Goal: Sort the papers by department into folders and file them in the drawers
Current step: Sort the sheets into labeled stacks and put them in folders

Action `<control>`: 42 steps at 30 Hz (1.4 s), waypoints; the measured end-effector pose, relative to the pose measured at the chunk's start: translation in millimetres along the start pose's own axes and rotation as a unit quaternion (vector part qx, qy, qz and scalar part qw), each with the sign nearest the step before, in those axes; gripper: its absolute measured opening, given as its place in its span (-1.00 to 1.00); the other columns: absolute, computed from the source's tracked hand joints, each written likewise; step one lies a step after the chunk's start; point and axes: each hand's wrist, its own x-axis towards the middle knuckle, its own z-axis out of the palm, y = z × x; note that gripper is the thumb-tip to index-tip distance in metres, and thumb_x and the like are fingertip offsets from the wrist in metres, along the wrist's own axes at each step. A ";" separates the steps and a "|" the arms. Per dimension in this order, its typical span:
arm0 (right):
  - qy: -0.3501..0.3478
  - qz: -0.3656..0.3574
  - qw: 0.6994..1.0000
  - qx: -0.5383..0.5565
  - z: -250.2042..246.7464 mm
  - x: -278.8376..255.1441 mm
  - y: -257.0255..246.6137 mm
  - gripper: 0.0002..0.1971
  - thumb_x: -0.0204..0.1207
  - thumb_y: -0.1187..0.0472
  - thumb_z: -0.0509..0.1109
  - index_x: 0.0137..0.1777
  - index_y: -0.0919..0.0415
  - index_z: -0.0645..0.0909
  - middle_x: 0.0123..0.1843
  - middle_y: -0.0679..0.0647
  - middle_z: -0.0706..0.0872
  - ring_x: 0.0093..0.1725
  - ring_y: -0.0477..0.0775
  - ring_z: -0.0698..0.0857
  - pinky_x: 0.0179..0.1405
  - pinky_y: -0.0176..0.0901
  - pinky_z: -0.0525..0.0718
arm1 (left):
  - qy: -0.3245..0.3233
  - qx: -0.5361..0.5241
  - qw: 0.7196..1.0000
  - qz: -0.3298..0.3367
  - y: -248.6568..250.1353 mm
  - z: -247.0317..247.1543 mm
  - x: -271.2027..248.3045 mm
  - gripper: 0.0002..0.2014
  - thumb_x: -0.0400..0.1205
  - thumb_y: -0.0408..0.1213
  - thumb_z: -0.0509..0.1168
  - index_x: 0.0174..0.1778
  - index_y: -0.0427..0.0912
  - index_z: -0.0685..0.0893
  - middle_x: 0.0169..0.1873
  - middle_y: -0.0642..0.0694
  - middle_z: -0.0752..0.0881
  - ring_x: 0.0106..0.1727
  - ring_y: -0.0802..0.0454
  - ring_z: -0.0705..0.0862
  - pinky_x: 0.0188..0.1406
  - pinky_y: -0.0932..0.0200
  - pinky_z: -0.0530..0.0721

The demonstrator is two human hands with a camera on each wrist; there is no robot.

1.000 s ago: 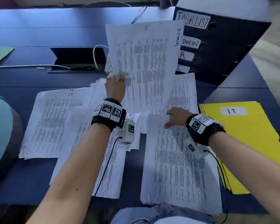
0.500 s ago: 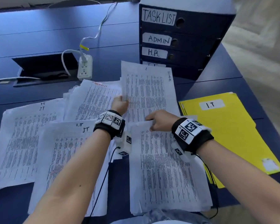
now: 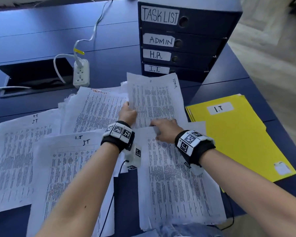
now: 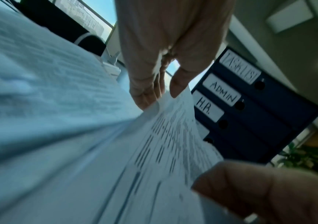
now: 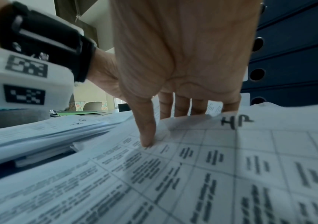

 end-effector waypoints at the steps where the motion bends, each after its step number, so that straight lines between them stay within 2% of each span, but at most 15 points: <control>1: 0.001 0.007 1.000 -0.008 1.7 0.1 -0.6 -0.57 0.45 0.35 0.35 0.32 0.10 0.44 0.30 0.04 0.55 0.36 0.10 0.45 0.45 0.20 0.17 | 0.010 0.004 1.000 0.018 3.1 -3.8 -2.9 -0.72 0.63 -0.42 0.21 0.27 -0.28 0.48 0.10 -0.16 0.65 0.10 -0.08 0.65 0.15 0.02 0.64; 4: 0.027 0.022 0.999 -0.033 5.1 -1.3 -10.9 -0.60 0.52 0.31 0.29 0.35 0.08 0.43 0.31 0.05 0.52 0.37 0.13 0.43 0.45 0.23 0.18 | 0.050 -0.004 0.996 0.075 9.5 -28.6 -15.2 -0.67 0.64 -0.43 0.19 0.34 -0.32 0.43 0.10 -0.18 0.62 0.08 -0.02 0.60 0.09 0.19 0.57; 8: 0.090 -0.006 0.996 0.023 5.1 -4.5 -42.3 -0.63 0.56 0.30 0.26 0.36 0.09 0.43 0.36 0.02 0.47 0.40 0.07 0.41 0.51 0.17 0.12 | 0.096 -0.003 0.990 0.099 1.4 -80.1 -31.0 -0.71 0.62 -0.47 0.19 0.27 -0.33 0.51 0.16 -0.28 0.65 0.05 -0.06 0.62 -0.12 0.28 0.58; 12: 0.092 -0.064 0.989 0.094 10.9 -0.5 -87.6 -0.63 0.54 0.26 0.32 0.34 0.17 0.46 0.34 0.10 0.50 0.31 0.07 0.48 0.44 0.08 0.35 | 0.151 0.016 0.986 0.068 -24.8 -136.6 -50.3 -0.74 0.62 -0.45 0.20 0.22 -0.33 0.58 0.14 -0.27 0.68 0.08 -0.09 0.62 0.07 0.20 0.55; 14: 0.084 -0.093 0.985 0.119 18.6 0.9 -111.0 -0.66 0.54 0.25 0.34 0.31 0.22 0.49 0.27 0.09 0.53 0.17 0.02 0.51 0.29 -0.06 0.48 | 0.175 0.027 0.983 0.041 -43.7 -162.1 -60.4 -0.74 0.62 -0.44 0.20 0.22 -0.33 0.59 0.16 -0.27 0.67 0.14 -0.12 0.62 0.14 0.17 0.53; 17: 0.075 -0.104 0.982 0.135 36.3 3.1 -141.6 -0.69 0.54 0.26 0.35 0.26 0.26 0.50 0.15 0.06 0.51 0.06 -0.03 0.48 0.09 -0.19 0.49 | 0.201 0.051 0.978 -0.011 -78.4 -196.7 -70.2 -0.70 0.59 -0.42 0.25 0.26 -0.33 0.56 0.22 -0.28 0.63 0.26 -0.17 0.58 0.31 0.06 0.53; 20: 0.105 -0.035 0.984 0.141 60.0 9.1 -161.5 -0.63 0.50 0.28 0.37 0.30 0.25 0.48 0.32 0.15 0.48 0.24 0.08 0.48 0.23 -0.11 0.47 | 0.209 0.124 0.965 -0.095 -115.3 -222.8 -76.4 -0.47 0.51 -0.34 0.38 0.40 -0.31 0.42 0.36 -0.32 0.51 0.41 -0.23 0.44 0.43 -0.02 0.40; 22: 0.134 0.044 0.976 0.166 72.8 12.8 -167.5 -0.49 0.47 0.27 0.39 0.41 0.27 0.39 0.44 0.23 0.38 0.41 0.22 0.39 0.41 0.01 0.40 | 0.180 0.145 0.962 -0.143 -137.7 -232.5 -81.5 -0.24 0.46 -0.19 0.47 0.52 -0.30 0.29 0.46 -0.32 0.38 0.50 -0.26 0.32 0.49 -0.09 0.31; 24: 0.141 0.108 0.957 0.227 82.8 15.6 -169.6 -0.38 0.46 0.29 0.40 0.50 0.35 0.26 0.46 0.30 0.35 0.45 0.26 0.37 0.40 -0.03 0.37 | 0.138 0.130 0.967 -0.168 -153.3 -237.9 -87.3 -0.17 0.44 -0.09 0.49 0.53 -0.28 0.25 0.49 -0.34 0.28 0.51 -0.30 0.28 0.50 -0.17 0.31; 26: 0.143 0.141 0.939 0.280 91.1 17.4 -170.0 -0.39 0.46 0.32 0.39 0.47 0.40 0.25 0.41 0.31 0.45 0.38 0.28 0.46 0.27 -0.06 0.47 | 0.118 0.092 0.976 -0.157 -161.7 -241.0 -92.7 -0.25 0.46 -0.13 0.47 0.49 -0.27 0.28 0.45 -0.33 0.23 0.48 -0.30 0.30 0.49 -0.18 0.32; 30: 0.191 0.151 0.923 0.299 104.3 15.3 -176.8 -0.63 0.49 0.41 0.31 0.31 0.35 0.44 0.25 0.26 0.64 0.21 0.27 0.61 0.09 -0.10 0.55 | 0.080 0.054 0.986 -0.133 -168.1 -239.0 -97.6 -0.30 0.53 -0.32 0.39 0.51 -0.22 0.16 0.47 -0.34 0.15 0.47 -0.33 0.28 0.50 -0.19 0.27; 34: 0.254 0.137 0.914 0.286 114.2 12.0 -181.5 -0.77 0.45 0.46 0.30 0.10 0.39 0.58 0.07 0.27 0.70 0.08 0.26 0.66 -0.09 -0.14 0.57 | 0.054 0.046 0.991 -0.111 -171.2 -239.1 -100.1 -0.30 0.49 -0.34 0.40 0.48 -0.15 0.17 0.40 -0.32 0.34 0.32 -0.29 0.48 0.39 -0.23 0.46; 38: 0.172 0.112 0.910 0.360 123.9 14.8 -181.2 -0.72 0.43 0.35 0.48 0.12 0.43 0.61 0.01 0.15 0.66 -0.04 0.09 0.65 -0.39 -0.43 0.48 | 0.082 0.131 0.985 -0.071 -166.7 -249.9 -91.9 -0.27 0.53 -0.23 0.40 0.56 -0.10 0.15 0.43 -0.31 0.20 0.46 -0.31 0.30 0.43 -0.19 0.35; 40: 0.152 0.103 0.899 0.396 128.5 19.1 -176.8 -0.67 0.38 0.37 0.52 0.13 0.41 0.58 0.09 0.13 0.60 0.03 0.11 0.66 -0.31 -0.42 0.56 | 0.109 0.209 0.971 -0.029 -159.1 -255.3 -87.6 -0.29 0.53 -0.12 0.38 0.55 -0.04 0.19 0.42 -0.29 0.19 0.47 -0.27 0.25 0.42 -0.23 0.34; 42: 0.138 0.096 0.887 0.429 131.1 19.4 -171.0 -0.70 0.33 0.44 0.51 0.05 0.28 0.60 0.17 0.22 0.62 0.12 0.21 0.67 -0.02 -0.12 0.71 | 0.109 0.286 0.951 0.034 -154.1 -257.2 -79.9 -0.32 0.55 -0.04 0.35 0.55 0.01 0.21 0.42 -0.24 0.22 0.45 -0.22 0.24 0.40 -0.23 0.35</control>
